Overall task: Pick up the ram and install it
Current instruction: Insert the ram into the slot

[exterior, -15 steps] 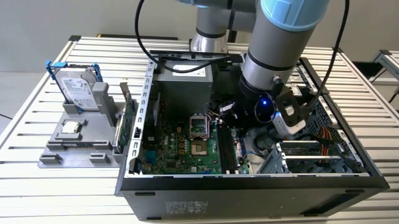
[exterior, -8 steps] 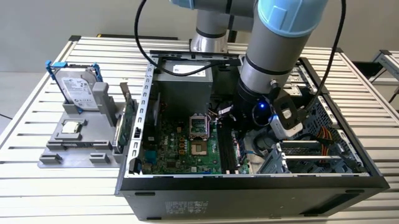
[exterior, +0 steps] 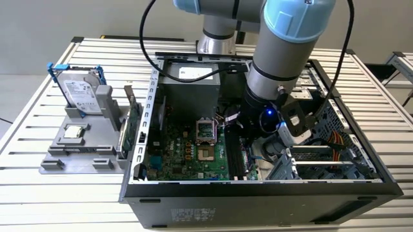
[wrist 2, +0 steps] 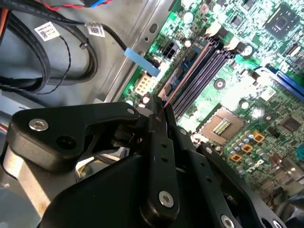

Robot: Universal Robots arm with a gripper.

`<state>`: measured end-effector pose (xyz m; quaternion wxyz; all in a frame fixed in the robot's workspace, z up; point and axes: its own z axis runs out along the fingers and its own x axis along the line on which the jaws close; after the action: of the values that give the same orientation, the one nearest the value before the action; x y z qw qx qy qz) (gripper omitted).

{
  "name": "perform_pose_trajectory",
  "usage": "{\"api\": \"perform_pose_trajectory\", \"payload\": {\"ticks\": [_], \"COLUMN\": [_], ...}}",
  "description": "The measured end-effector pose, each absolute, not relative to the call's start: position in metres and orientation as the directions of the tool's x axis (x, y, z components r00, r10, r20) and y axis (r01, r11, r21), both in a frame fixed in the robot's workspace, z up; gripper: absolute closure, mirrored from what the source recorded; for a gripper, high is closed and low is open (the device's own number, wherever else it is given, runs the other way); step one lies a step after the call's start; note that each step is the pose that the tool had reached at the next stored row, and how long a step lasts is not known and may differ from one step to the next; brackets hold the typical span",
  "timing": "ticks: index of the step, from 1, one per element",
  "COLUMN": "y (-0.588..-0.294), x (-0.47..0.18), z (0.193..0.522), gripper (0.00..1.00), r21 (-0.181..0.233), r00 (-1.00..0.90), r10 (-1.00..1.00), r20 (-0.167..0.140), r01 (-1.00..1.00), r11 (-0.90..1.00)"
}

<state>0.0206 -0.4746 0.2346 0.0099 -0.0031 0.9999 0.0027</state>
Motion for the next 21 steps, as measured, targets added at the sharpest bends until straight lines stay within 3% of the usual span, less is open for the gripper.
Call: {"api": "perform_pose_trajectory", "payload": {"ticks": [21], "y": [-0.471], "x": [0.018], "z": [0.220], "gripper": [1.00], "r21": [-0.011], "r00": [-0.997], "r10": [-0.072], "r20": [-0.022], "r01": [-0.072], "r11": [0.997]}}
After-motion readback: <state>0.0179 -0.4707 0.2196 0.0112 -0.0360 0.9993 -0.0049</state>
